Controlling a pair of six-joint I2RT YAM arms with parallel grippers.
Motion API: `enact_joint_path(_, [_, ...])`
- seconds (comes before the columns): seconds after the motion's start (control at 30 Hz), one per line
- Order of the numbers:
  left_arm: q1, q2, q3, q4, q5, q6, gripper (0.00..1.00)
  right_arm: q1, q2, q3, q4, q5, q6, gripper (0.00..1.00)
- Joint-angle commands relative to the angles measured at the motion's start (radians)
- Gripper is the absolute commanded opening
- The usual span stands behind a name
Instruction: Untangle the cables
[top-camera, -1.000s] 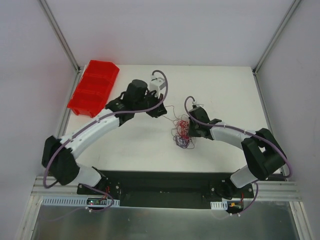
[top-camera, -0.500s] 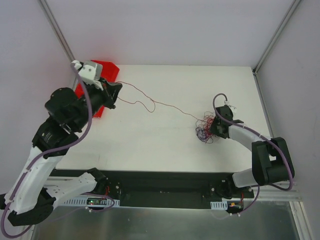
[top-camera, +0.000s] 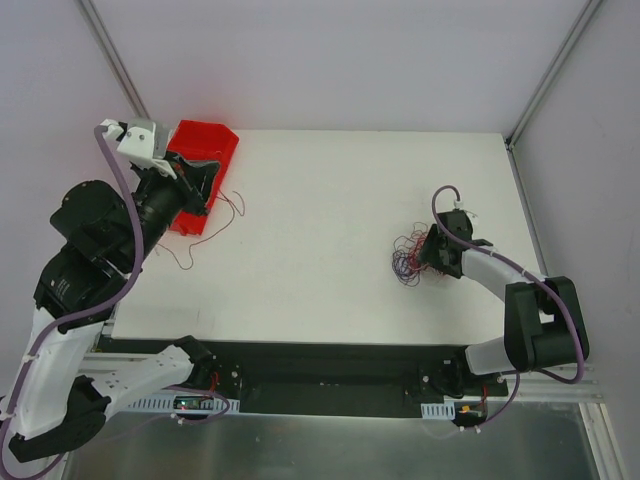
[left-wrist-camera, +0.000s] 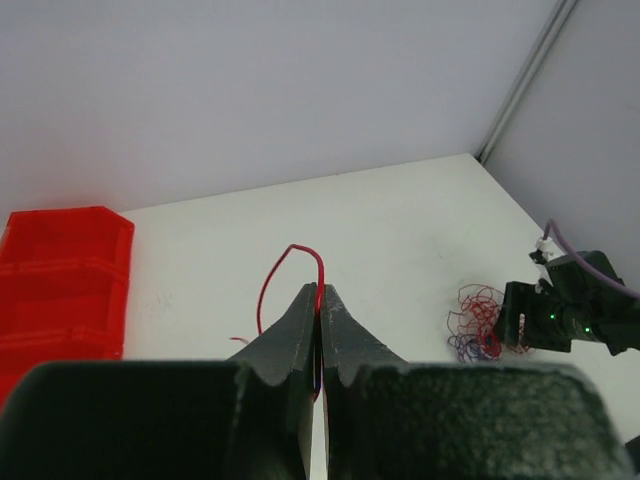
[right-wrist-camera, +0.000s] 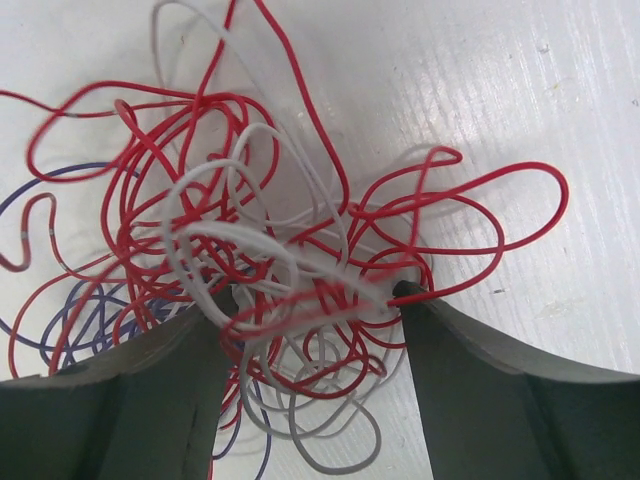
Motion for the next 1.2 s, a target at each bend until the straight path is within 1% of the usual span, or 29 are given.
enact_joint_path(0.0, [0.002,0.031,0.021,0.002,0.112,-0.054,0.0,-0.007,0.0,-0.007,-0.012,-0.063,-0.024,0.7])
enact_joint_path(0.07, [0.002,0.051,-0.011,0.004,0.131,-0.089,0.0,-0.009,0.005,-0.01,-0.005,-0.089,-0.034,0.69])
enact_joint_path(0.17, [0.002,0.076,-0.075,0.016,0.122,-0.137,0.0,-0.007,-0.004,-0.023,0.018,-0.11,-0.042,0.69])
enact_joint_path(0.33, [0.002,0.12,-0.25,0.054,0.118,-0.226,0.0,-0.009,-0.023,-0.04,0.043,-0.116,-0.044,0.69])
enact_joint_path(0.43, [0.002,0.162,-0.334,0.066,0.125,-0.232,0.0,-0.009,-0.02,-0.041,0.046,-0.122,-0.045,0.69])
enact_joint_path(0.57, [0.002,0.198,-0.39,0.063,0.138,-0.227,0.0,-0.009,-0.013,-0.037,0.049,-0.129,-0.047,0.69])
enact_joint_path(0.67, [0.002,0.226,-0.396,0.051,0.157,-0.218,0.0,-0.007,-0.007,-0.033,0.046,-0.133,-0.047,0.69])
enact_joint_path(0.83, [0.002,0.26,-0.369,0.03,0.115,-0.198,0.0,-0.007,-0.013,-0.04,0.052,-0.141,-0.048,0.69])
enact_joint_path(0.9, [0.002,0.289,-0.355,0.031,0.137,-0.2,0.0,-0.007,-0.015,-0.041,0.055,-0.142,-0.048,0.69])
enact_joint_path(1.03, [0.002,0.424,-0.31,0.034,0.223,-0.184,0.0,-0.007,0.0,-0.032,0.054,-0.15,-0.051,0.69])
enact_joint_path(1.17, [0.005,0.579,-0.263,0.025,0.255,-0.152,0.05,-0.007,0.002,-0.032,0.054,-0.158,-0.054,0.69])
